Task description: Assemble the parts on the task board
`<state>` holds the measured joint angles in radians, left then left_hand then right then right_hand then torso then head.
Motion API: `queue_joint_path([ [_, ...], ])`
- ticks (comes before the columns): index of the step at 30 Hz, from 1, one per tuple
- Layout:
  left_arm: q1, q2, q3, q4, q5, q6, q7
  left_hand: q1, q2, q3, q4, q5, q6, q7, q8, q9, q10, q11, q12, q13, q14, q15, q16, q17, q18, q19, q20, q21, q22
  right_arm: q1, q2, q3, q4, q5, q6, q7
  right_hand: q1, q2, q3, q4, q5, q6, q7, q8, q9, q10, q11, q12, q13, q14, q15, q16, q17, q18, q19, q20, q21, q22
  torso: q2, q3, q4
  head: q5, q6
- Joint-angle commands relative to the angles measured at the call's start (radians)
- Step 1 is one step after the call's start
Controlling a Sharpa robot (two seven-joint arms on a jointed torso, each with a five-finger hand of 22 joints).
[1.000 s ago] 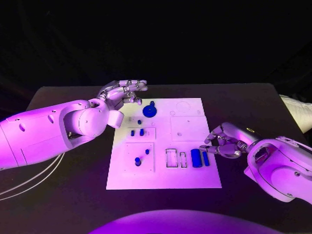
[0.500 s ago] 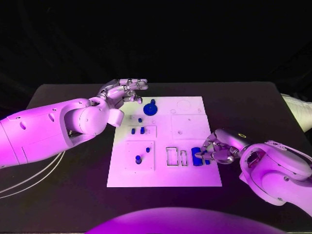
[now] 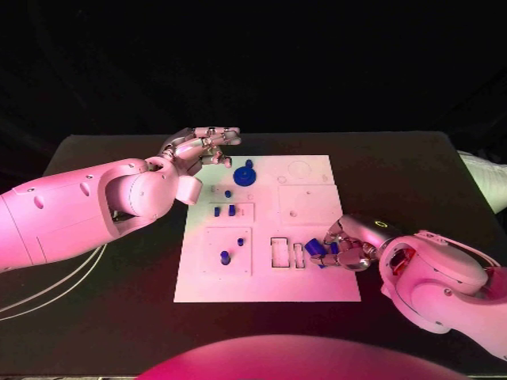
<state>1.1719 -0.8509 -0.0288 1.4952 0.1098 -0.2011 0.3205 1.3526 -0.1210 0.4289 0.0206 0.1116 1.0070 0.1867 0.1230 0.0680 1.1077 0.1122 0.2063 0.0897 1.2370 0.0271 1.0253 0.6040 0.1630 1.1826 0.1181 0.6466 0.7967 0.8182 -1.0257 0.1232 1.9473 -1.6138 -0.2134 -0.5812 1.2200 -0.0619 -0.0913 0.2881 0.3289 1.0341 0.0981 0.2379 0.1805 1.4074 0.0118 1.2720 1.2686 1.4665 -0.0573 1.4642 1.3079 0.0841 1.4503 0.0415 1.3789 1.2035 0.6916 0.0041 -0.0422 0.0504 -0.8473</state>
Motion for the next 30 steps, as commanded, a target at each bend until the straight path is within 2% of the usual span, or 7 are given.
queue_joint_path([
  [1, 0.000, 0.001, 0.001, 0.002, -0.003, 0.020, 0.004, 0.006, 0.001, -0.005, 0.000, 0.001, -0.006, 0.001, -0.001, -0.001, -0.005, 0.000, 0.003, 0.001, -0.007, -0.002, -0.003, -0.001, 0.019, 0.001, 0.006, -0.003, -0.001, -0.009, 0.013, -0.002, -0.015, -0.038, 0.036, -0.011, 0.001, 0.012, -0.008, 0.001, -0.006, -0.003, -0.004, 0.005, -0.002, 0.004, 0.000, 0.006, 0.003, 0.071, -0.003, 0.003, 0.063, -0.014, 0.004, 0.001, 0.005, 0.001, 0.001, 0.0002, 0.0012, 0.002, -0.001],
  [6, 0.000, 0.000, 0.001, 0.002, -0.003, 0.019, 0.003, 0.006, 0.001, -0.005, 0.000, 0.001, -0.006, 0.001, -0.001, -0.001, -0.005, 0.000, 0.003, 0.001, -0.007, -0.002, -0.003, -0.001, 0.019, 0.001, 0.006, -0.003, -0.001, -0.015, 0.029, -0.002, -0.031, -0.039, 0.035, -0.012, 0.010, 0.022, -0.010, -0.001, -0.002, -0.001, -0.006, 0.012, 0.004, 0.005, -0.001, 0.010, 0.010, 0.071, -0.004, 0.004, 0.064, -0.014, 0.004, 0.000, 0.006, 0.002, 0.000, -0.0009, 0.0006, 0.004, -0.003],
  [9, 0.000, -0.001, 0.001, 0.003, -0.003, 0.019, 0.003, 0.006, 0.001, -0.005, 0.000, 0.001, -0.006, 0.001, -0.001, -0.001, -0.005, 0.000, 0.003, 0.001, -0.007, -0.002, -0.003, -0.001, 0.019, 0.001, 0.006, -0.003, -0.001, -0.017, 0.034, -0.002, -0.034, -0.037, 0.018, -0.012, 0.021, 0.033, -0.012, -0.002, 0.009, 0.003, -0.008, 0.020, 0.013, 0.008, -0.003, 0.014, 0.018, 0.071, -0.006, 0.005, 0.065, -0.015, 0.004, 0.000, 0.007, 0.004, 0.000, -0.0009, -0.0004, 0.005, -0.005],
  [16, 0.000, -0.003, 0.001, 0.004, -0.003, 0.022, 0.002, 0.006, 0.001, -0.005, 0.000, 0.001, -0.006, 0.001, -0.001, -0.001, -0.005, 0.000, 0.003, 0.001, -0.007, -0.002, -0.003, -0.001, 0.019, 0.001, 0.006, -0.003, -0.001, -0.019, 0.033, -0.002, -0.013, -0.013, -0.091, -0.011, 0.055, 0.069, -0.007, -0.005, 0.053, 0.020, -0.018, 0.042, 0.039, 0.020, -0.011, 0.031, 0.042, 0.072, -0.012, 0.010, 0.072, -0.016, 0.007, -0.005, 0.014, 0.015, 0.000, 0.0005, -0.0022, 0.007, -0.006],
  [19, 0.000, -0.004, 0.001, 0.005, -0.003, 0.023, 0.002, 0.006, 0.001, -0.005, 0.000, 0.001, -0.006, 0.001, -0.001, -0.001, -0.005, 0.000, 0.003, 0.001, -0.007, -0.002, -0.003, -0.001, 0.019, 0.001, 0.006, -0.003, -0.001, -0.019, 0.026, 0.001, 0.006, 0.001, -0.135, -0.010, 0.059, 0.072, -0.008, -0.005, 0.062, 0.022, -0.019, 0.046, 0.044, 0.022, -0.013, 0.032, 0.044, 0.072, -0.013, 0.011, 0.075, -0.017, 0.008, -0.007, 0.015, 0.018, 0.000, 0.0005, -0.0011, 0.007, -0.006],
  [23, 0.000, -0.005, 0.001, 0.005, -0.003, 0.023, 0.002, 0.006, 0.001, -0.005, 0.000, 0.001, -0.006, 0.001, -0.001, -0.001, -0.005, 0.000, 0.003, 0.001, -0.007, -0.002, -0.003, -0.001, 0.019, 0.001, 0.006, -0.003, -0.001, -0.018, 0.016, 0.007, 0.036, 0.025, -0.177, -0.011, 0.059, 0.075, -0.010, -0.003, 0.068, 0.024, -0.020, 0.048, 0.048, 0.022, -0.014, 0.032, 0.045, 0.072, -0.014, 0.012, 0.076, -0.017, 0.009, -0.008, 0.016, 0.020, -0.001, -0.0011, -0.0002, 0.005, -0.005],
  [30, -0.001, -0.004, 0.001, 0.005, -0.003, 0.024, 0.001, 0.006, 0.001, -0.005, 0.000, 0.001, -0.006, 0.001, -0.001, -0.001, -0.005, 0.000, 0.003, 0.001, -0.007, -0.002, -0.003, -0.001, 0.019, 0.001, 0.006, -0.003, -0.001, -0.017, 0.023, 0.013, 0.054, 0.059, -0.184, -0.013, 0.059, 0.078, -0.011, -0.002, 0.075, 0.025, -0.021, 0.049, 0.051, 0.023, -0.014, 0.032, 0.046, 0.072, -0.015, 0.012, 0.077, -0.017, 0.009, -0.009, 0.017, 0.021, -0.001, -0.0006, 0.0012, 0.006, -0.005],
])
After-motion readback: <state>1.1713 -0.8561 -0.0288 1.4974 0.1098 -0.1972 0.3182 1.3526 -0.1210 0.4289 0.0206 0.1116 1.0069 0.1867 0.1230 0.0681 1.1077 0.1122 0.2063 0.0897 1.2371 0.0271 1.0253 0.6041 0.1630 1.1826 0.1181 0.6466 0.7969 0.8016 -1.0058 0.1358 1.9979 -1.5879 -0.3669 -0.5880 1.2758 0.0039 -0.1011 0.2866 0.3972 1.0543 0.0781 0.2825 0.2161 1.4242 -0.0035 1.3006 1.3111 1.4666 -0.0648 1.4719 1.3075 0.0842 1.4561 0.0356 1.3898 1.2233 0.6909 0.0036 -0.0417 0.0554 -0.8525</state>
